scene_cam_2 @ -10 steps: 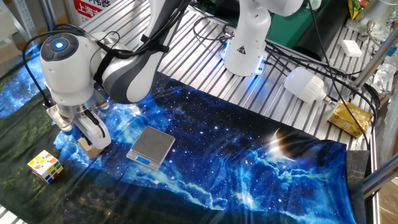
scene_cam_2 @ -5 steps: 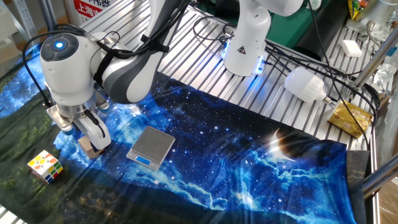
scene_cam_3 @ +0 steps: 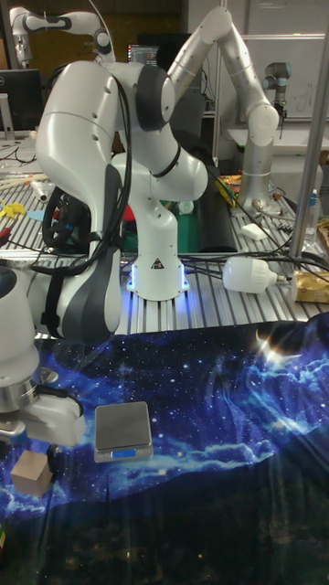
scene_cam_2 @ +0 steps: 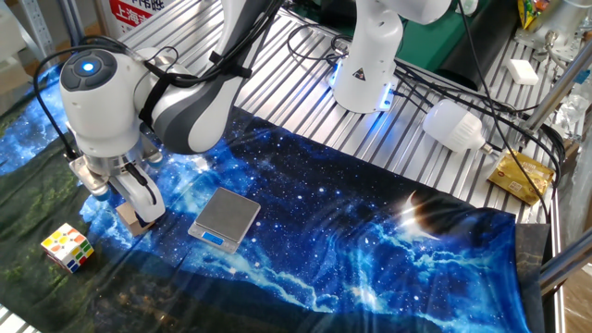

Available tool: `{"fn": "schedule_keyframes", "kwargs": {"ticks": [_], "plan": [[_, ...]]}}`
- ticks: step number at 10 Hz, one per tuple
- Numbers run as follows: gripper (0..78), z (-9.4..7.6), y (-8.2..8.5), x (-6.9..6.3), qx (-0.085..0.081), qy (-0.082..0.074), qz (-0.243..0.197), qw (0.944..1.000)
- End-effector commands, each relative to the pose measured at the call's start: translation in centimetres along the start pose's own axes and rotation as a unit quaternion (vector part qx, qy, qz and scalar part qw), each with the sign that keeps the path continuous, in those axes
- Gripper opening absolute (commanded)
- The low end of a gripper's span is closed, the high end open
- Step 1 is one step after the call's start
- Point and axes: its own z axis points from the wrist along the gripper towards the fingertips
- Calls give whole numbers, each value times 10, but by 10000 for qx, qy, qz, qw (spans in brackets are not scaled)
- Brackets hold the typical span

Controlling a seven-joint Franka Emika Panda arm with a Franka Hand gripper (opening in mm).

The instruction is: Place the block on the scale

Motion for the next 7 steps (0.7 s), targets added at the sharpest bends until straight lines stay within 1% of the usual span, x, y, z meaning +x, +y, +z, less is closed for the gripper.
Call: {"fn": "schedule_keyframes", "kwargs": {"ticks": [1,3,5,7], "plan": [[774,0,-1,0,10,24,-28,10000],[774,1,0,0,7,24,-25,10000],[774,9,1,1,-4,2,-28,10000],[774,14,1,1,-7,-14,-29,10000]]}}
